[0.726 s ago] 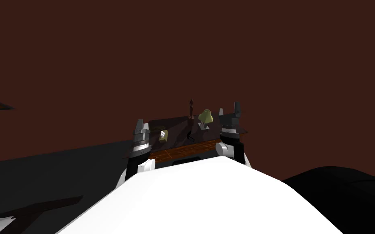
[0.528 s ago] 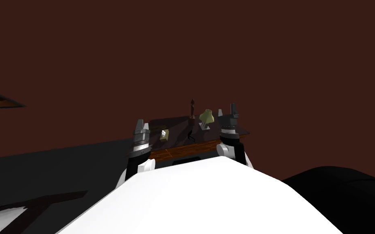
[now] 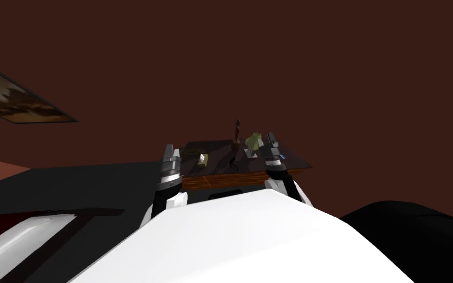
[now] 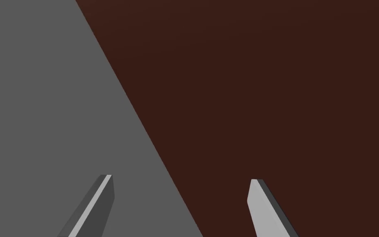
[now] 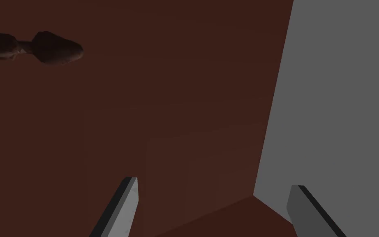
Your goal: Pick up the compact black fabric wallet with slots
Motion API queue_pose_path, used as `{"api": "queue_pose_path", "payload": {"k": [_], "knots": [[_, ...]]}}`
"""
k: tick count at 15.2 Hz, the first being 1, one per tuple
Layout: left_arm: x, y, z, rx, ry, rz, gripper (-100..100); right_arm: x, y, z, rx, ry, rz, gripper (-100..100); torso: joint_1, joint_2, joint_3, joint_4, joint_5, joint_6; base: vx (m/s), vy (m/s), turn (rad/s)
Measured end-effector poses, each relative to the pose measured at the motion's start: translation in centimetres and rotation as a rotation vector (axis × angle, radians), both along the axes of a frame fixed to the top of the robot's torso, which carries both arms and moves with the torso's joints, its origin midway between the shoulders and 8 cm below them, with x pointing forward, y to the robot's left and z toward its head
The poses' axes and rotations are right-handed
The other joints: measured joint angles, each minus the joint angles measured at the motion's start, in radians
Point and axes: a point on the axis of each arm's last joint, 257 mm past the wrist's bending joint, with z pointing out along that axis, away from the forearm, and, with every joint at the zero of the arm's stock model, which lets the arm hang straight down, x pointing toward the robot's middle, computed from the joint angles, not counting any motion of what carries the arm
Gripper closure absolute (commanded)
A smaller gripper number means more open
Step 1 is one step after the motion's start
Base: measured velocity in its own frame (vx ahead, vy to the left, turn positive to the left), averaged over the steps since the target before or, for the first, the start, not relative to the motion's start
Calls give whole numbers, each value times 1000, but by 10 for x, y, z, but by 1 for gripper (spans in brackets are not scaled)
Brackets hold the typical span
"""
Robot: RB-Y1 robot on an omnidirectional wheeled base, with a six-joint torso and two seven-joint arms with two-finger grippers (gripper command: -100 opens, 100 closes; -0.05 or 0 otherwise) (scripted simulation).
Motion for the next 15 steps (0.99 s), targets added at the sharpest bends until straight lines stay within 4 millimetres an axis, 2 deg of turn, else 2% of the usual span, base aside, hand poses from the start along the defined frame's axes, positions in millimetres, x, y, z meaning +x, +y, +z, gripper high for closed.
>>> {"api": "queue_pose_path", "payload": {"k": [5, 8, 13, 14, 15], "knots": [[0, 0, 0, 0, 0, 0, 0, 6, 12, -50, -55, 151, 66, -100, -1, 0, 0, 0, 0, 0, -41, -18, 248], [0, 0, 0, 0, 0, 0, 0, 6, 16, -73, -84, 226, 97, -100, 0, -1, -1, 0, 0, 0, -33, -3, 348], [0, 0, 0, 0, 0, 0, 0, -3, 21, -144, -129, 419, 158, -100, 0, -1, -1, 0, 0, -1, -42, -5, 360], [0, 0, 0, 0, 0, 0, 0, -5, 20, -158, -140, 458, 167, -100, 0, -1, -1, 0, 0, 0, -23, -6, 94], [0, 0, 0, 0, 0, 0, 0, -8, 20, -163, -147, 478, 174, -100, 0, -2, -1, 0, 0, 1, -27, 8, 343]]}}
